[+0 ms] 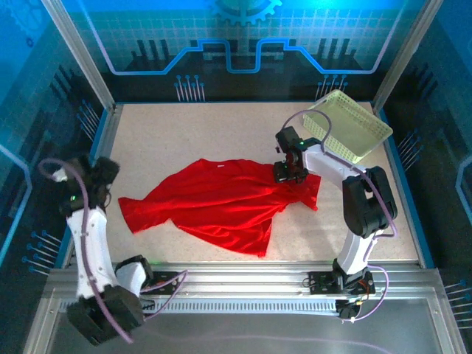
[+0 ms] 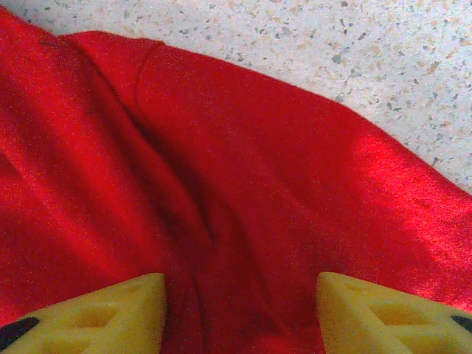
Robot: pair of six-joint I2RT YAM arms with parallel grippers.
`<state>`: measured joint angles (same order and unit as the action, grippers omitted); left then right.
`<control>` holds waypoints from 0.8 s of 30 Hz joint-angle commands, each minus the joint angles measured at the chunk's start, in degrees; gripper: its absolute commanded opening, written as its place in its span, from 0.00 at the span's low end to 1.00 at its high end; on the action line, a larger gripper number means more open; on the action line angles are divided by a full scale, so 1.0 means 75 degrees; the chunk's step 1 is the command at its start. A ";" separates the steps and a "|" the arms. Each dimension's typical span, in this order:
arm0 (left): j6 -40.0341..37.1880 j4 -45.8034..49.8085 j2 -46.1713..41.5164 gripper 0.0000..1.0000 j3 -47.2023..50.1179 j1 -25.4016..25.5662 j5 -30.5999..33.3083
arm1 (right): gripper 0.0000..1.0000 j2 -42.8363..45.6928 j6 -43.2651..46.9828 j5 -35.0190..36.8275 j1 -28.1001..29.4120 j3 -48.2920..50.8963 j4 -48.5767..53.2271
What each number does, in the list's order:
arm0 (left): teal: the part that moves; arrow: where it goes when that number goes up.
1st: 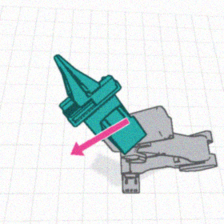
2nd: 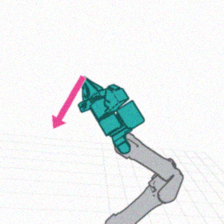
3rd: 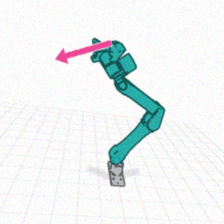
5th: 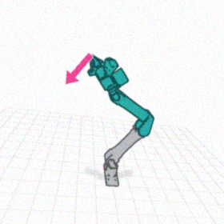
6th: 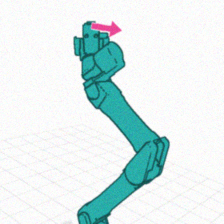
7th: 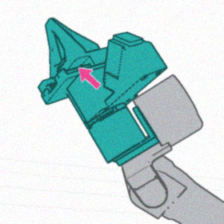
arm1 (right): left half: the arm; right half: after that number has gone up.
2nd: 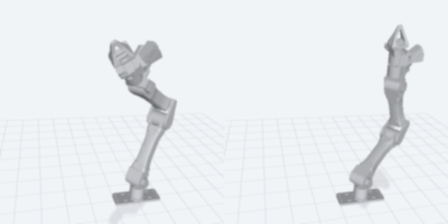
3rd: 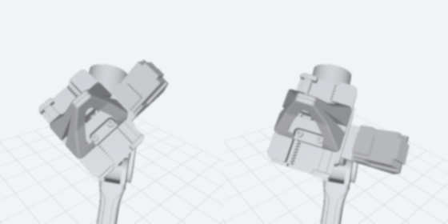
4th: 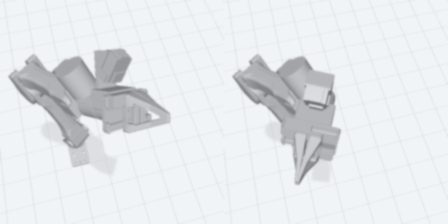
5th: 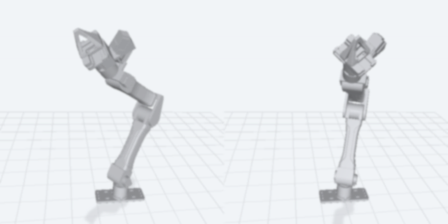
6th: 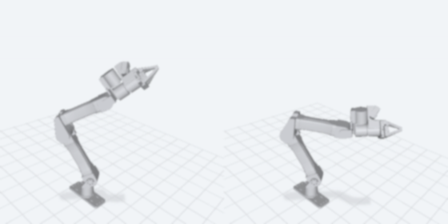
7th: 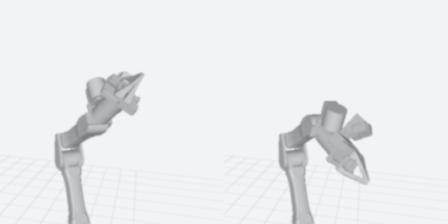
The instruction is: Fold the inside-out t-shirt
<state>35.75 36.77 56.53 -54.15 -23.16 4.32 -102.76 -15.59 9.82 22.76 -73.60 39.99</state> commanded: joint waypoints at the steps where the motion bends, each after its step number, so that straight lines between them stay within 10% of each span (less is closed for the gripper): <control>1: -0.0831 0.0473 0.1505 0.86 -0.0444 0.1638 -0.0048 | 0.57 0.0203 -0.0042 -0.0035 -0.0094 -0.0128 -0.0104; 8: -0.1621 0.0154 0.4758 0.91 -0.1353 0.3849 0.0887 | 0.62 -0.0090 0.0383 -0.0795 0.0082 -0.0694 -0.0418; 24: -0.2021 0.0199 0.6793 0.84 -0.1767 0.4067 0.2209 | 0.52 -0.2060 0.1005 -0.0682 0.0591 -0.2129 -0.0146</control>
<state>20.80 36.01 105.75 -65.76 7.86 17.80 -116.92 -9.41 5.52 25.87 -87.37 37.91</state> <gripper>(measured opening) 0.849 0.533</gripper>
